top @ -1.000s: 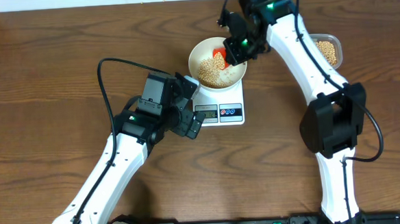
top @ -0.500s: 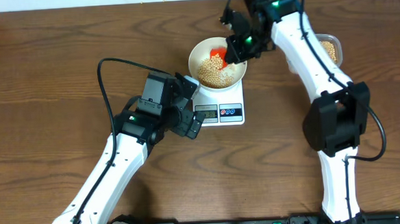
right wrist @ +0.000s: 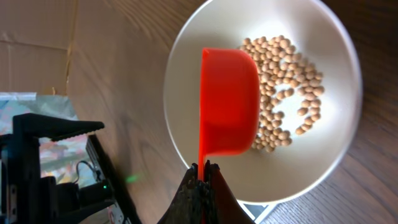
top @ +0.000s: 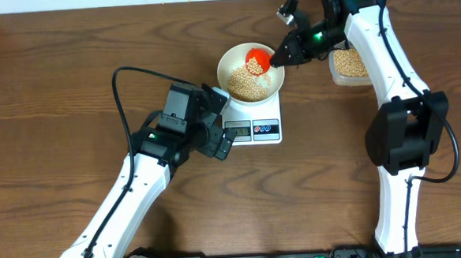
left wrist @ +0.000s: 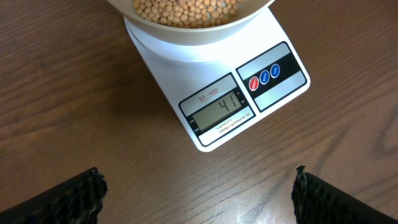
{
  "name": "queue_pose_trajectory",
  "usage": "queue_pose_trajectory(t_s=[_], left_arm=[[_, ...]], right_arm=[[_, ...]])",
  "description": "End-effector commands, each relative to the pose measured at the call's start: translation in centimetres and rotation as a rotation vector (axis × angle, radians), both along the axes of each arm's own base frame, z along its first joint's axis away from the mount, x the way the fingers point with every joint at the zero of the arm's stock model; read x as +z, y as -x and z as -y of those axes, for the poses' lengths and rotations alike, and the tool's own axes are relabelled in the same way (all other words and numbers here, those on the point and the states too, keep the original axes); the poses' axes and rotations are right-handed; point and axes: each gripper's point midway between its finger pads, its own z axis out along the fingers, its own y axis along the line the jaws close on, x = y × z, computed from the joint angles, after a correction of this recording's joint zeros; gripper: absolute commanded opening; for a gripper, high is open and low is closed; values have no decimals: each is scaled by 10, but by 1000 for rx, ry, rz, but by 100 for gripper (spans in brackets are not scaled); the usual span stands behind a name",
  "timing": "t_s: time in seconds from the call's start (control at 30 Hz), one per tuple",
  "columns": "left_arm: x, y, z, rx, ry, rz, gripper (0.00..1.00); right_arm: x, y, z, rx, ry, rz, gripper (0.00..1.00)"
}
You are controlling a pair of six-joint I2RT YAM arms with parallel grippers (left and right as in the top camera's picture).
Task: Scoop item into bowl and weigh 50g on scale
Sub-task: 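Tip the red scoop to pour soybeans into the cream bowl, then shake the tilted scoop over the bowl to add soybeans gradually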
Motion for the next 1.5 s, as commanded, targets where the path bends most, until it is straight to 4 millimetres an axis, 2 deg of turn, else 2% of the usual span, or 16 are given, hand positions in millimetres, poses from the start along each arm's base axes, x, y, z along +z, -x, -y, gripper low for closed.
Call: queue_pose_trajectory(t_s=[0.0, 0.47, 0.7, 0.93, 1.07, 1.27, 1.47], left_arm=[[-4, 1, -1, 3, -12, -9, 98], [-4, 1, -1, 3, -12, -9, 98], [-4, 1, -1, 3, -12, -9, 98], [-4, 1, -1, 3, -12, -9, 98], [-4, 1, -1, 3, -12, -9, 98], [-4, 1, -1, 3, -12, -9, 98], [-4, 1, -1, 3, -12, -9, 98]], right_arm=[[11, -1, -5, 28, -57, 28, 1], [1, -2, -3, 27, 12, 41, 1], [-16, -5, 6, 20, 160, 69, 1], [-28, -2, -2, 57, 277, 113, 1], [-27, 1, -8, 79, 327, 149, 1], [-9, -7, -9, 68, 418, 271, 1], [-4, -6, -15, 54, 358, 251, 1]])
